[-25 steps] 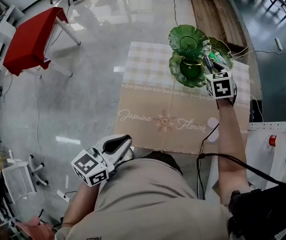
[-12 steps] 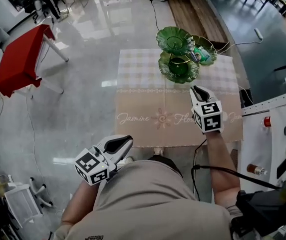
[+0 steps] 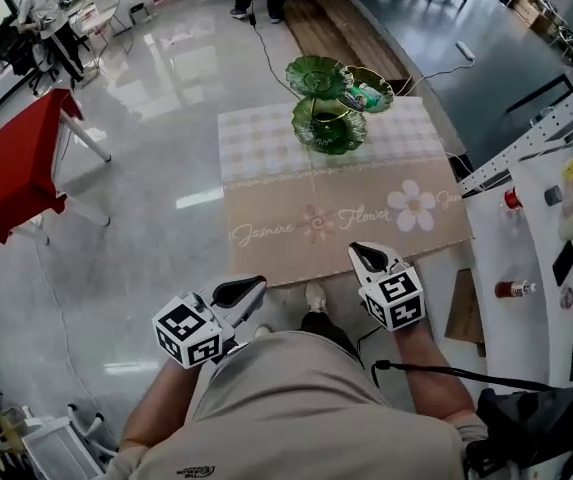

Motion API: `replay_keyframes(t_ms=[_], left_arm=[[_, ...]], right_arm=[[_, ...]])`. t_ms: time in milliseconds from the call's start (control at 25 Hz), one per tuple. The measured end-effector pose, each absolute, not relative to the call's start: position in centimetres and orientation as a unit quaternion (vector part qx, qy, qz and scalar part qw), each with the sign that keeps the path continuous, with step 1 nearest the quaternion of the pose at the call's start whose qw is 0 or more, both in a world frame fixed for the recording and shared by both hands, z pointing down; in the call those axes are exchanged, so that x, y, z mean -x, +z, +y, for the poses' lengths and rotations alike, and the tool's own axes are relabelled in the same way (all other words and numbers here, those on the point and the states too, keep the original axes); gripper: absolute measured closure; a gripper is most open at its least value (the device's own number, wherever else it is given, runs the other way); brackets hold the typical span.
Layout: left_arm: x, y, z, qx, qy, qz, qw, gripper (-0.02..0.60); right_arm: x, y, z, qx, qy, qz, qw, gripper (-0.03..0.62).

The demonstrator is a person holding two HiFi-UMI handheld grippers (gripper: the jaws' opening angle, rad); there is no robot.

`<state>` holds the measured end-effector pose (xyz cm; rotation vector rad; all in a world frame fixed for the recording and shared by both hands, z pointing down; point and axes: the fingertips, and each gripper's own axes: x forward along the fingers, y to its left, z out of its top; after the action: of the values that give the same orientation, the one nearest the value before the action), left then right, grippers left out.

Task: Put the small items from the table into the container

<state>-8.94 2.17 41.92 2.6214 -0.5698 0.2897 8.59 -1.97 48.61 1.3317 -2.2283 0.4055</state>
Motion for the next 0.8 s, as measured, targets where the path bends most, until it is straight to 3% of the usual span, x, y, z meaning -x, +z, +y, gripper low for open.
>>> replay_keyframes(t_ms=[800], left_arm=[[14.7,44.0,12.1,-0.962,0.143,-0.136,0.188,0.574]], right_arm=[[3.0,48.3,13.3,-0.48,0.138,-0.828,0.255,0.579]])
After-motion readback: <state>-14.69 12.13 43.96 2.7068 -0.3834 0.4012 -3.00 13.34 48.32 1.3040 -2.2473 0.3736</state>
